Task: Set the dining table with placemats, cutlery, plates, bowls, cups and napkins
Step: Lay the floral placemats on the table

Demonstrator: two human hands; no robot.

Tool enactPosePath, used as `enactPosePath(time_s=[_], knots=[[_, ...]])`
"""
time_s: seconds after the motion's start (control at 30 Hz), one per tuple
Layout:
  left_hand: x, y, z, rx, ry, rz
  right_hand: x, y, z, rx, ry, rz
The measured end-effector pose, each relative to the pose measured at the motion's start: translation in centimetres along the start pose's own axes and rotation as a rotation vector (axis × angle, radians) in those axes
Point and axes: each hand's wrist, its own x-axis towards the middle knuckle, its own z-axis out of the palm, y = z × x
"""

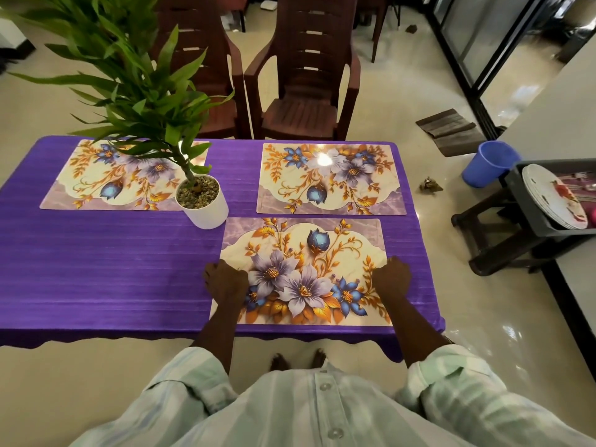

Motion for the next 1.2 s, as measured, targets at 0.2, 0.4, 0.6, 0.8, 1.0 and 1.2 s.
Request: enactPosePath(time_s=[0.2, 0.4, 0.6, 0.8, 1.0, 1.2], knots=[[0.1, -0.2, 0.0, 0.005, -0.005, -0.012, -0.5, -0.4, -0.5, -0.032, -0.006, -0.003], [-0.1, -0.4, 0.3, 0.019, -0.015, 0.033, -0.9, -0.8, -0.7, -0.014, -0.010, 0.052], [-1.3, 1.1, 1.1, 0.204, -0.110, 0.208, -1.6, -1.5, -1.2, -0.028, -0.018, 0.149], [-4.1, 6.4, 3.1, 0.427, -0.348, 0.592, -2.0, -1.8, -1.9, -0.015, -0.032, 0.155], [-4.5, 7.1, 3.9, 0.675, -0.377, 0.701, -2.9, -2.1, -2.4, -0.079, -0.016, 0.110], [-4.3, 8.2, 3.9, 0.662, -0.430, 0.753, -3.6, -2.9, -3.0, -0.015, 0.040, 0.191]])
